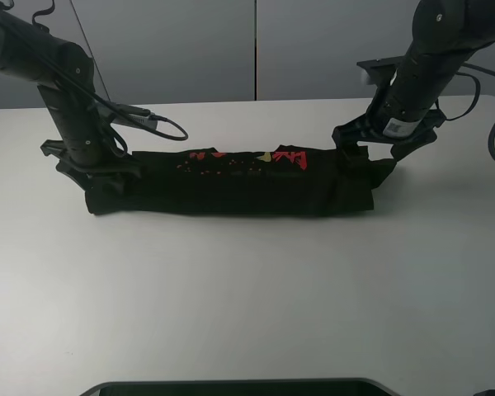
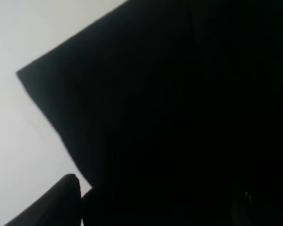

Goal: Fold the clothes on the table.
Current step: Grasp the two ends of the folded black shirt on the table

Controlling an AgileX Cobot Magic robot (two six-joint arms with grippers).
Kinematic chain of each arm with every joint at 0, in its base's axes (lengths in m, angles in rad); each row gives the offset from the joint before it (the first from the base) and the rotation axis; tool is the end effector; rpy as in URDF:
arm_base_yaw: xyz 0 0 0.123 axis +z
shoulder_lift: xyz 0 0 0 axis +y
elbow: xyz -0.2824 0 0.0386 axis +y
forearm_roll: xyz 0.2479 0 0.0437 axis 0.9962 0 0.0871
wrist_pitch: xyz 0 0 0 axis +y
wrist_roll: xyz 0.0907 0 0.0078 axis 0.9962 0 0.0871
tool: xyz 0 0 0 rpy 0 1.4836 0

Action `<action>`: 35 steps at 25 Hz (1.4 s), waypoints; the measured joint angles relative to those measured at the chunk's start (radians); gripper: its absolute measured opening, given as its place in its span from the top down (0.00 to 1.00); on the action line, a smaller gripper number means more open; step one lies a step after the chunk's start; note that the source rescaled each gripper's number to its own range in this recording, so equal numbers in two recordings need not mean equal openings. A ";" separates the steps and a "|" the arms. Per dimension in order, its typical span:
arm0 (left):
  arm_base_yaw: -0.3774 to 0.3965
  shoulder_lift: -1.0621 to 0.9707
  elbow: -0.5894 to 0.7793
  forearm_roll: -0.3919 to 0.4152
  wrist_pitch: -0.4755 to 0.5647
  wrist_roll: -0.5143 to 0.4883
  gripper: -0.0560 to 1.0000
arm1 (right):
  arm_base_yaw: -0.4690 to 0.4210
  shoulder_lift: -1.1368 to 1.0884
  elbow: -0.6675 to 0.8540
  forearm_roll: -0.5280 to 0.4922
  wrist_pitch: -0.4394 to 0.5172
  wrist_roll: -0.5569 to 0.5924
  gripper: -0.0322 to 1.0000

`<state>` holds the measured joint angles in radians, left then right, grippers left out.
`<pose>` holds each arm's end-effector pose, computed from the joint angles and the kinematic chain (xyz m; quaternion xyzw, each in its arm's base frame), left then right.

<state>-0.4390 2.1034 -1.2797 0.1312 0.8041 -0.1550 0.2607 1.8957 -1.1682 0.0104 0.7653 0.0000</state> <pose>0.3478 -0.1538 0.1039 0.1855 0.9814 0.0414 0.0284 0.3436 0.0923 0.1563 -0.1261 0.9886 0.0146 0.0813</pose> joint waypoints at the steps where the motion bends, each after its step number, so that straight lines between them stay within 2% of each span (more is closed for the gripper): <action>1: 0.000 0.010 -0.002 -0.004 -0.007 0.000 0.15 | 0.000 0.000 0.000 0.000 0.005 0.000 0.00; 15: 0.025 0.025 -0.011 -0.038 -0.002 0.001 0.15 | 0.000 0.011 -0.007 -0.004 0.019 0.032 0.00; 22: 0.027 0.025 -0.012 -0.040 0.000 0.002 0.15 | 0.000 0.133 -0.113 -0.019 0.067 0.043 0.00; 26: 0.027 0.025 -0.012 -0.042 0.000 0.004 0.15 | 0.000 0.182 -0.167 -0.036 0.086 0.058 0.00; 35: 0.027 0.025 -0.012 -0.042 0.000 0.008 0.15 | 0.000 0.233 -0.173 -0.103 0.074 0.141 0.00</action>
<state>-0.4121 2.1287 -1.2920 0.0890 0.8041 -0.1468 0.2607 2.1289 -1.3415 -0.0924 0.8394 0.1409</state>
